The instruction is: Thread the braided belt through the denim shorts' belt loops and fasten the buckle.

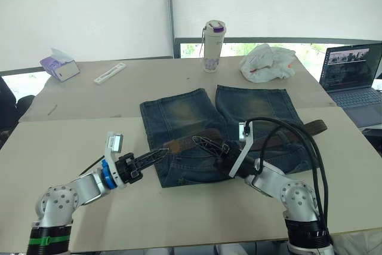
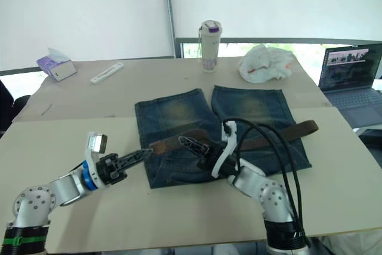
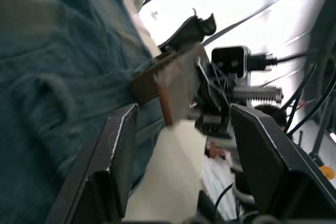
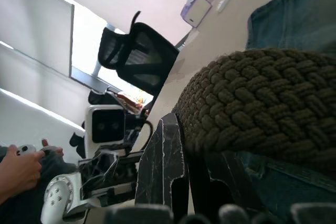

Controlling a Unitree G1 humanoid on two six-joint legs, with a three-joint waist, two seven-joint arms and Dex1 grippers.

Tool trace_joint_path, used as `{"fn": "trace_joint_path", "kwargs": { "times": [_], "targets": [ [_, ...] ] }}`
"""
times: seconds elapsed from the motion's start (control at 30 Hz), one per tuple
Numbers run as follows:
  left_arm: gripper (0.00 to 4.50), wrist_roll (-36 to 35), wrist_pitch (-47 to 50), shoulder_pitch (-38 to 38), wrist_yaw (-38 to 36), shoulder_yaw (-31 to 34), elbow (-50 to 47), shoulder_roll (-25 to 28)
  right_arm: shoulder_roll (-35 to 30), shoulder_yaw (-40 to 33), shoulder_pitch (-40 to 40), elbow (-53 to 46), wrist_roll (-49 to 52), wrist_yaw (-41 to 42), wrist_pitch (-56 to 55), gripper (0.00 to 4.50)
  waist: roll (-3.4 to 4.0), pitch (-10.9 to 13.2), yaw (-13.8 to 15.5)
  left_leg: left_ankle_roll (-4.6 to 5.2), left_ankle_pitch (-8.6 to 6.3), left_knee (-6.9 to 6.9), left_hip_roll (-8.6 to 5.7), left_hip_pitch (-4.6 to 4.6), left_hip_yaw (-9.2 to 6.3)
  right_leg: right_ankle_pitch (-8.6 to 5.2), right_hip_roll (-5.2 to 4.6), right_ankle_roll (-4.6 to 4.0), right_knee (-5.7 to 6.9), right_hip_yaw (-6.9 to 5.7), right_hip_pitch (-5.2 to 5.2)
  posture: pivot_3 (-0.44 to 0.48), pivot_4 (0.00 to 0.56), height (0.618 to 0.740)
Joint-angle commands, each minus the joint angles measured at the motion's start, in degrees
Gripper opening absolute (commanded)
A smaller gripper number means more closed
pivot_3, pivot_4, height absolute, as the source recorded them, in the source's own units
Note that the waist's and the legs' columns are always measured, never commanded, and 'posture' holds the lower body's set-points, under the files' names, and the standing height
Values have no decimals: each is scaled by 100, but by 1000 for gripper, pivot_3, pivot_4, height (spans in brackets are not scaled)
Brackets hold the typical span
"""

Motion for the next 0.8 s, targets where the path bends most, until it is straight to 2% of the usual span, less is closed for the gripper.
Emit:
{"fn": "trace_joint_path", "kwargs": {
  "times": [0.03,0.23,0.47,0.8],
  "targets": [
    [2945,304,-251,120,-358,170,-175,193,123,-173,-165,343,-285,-381,-78,0,0,0,10,0,0,0,0,0,0,0,-1,0,0,-1,0,0,150,740],
    [2945,681,-543,195,-778,319,-80,415,290,-379,-273,782,-459,-891,119,0,0,0,36,-2,0,-4,1,-4,0,-1,-18,-3,-5,-2,-2,0,150,740],
    [2945,835,-584,133,-890,262,-55,276,398,-1005,-199,520,270,-1037,101,0,-1,0,41,-4,5,-40,-3,-4,2,1,-91,-1,-20,-12,-3,0,150,740],
    [2945,1009,-539,8,-953,114,14,106,199,-963,261,122,283,-1533,254,0,-2,-1,12,-3,12,-64,-3,-2,2,3,-89,0,-34,-16,0,0,150,740]
  ]
}}
